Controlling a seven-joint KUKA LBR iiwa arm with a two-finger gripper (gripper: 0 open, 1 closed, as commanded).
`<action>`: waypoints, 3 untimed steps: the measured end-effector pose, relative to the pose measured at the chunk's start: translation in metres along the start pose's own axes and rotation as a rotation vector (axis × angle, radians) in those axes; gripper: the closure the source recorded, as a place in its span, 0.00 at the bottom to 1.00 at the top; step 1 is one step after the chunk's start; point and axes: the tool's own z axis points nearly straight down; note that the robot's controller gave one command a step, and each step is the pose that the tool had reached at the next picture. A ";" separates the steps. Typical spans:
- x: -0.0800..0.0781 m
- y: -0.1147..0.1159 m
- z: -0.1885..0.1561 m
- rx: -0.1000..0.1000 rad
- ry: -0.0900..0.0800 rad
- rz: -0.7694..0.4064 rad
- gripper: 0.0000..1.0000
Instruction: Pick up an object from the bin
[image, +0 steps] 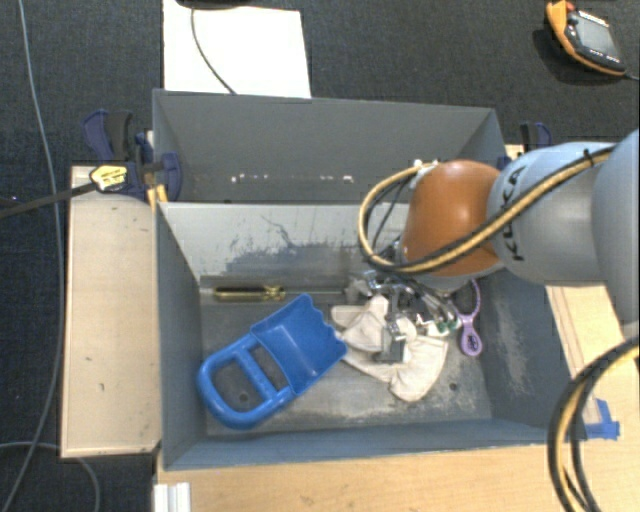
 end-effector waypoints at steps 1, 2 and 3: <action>0.037 -0.006 -0.001 -0.001 0.007 0.113 0.00; 0.003 -0.013 -0.012 0.002 -0.012 0.006 1.00; 0.003 -0.013 -0.012 0.001 -0.012 0.008 1.00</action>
Offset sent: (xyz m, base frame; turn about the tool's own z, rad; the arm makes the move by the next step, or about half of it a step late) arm -0.0032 -0.0134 0.0084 0.0024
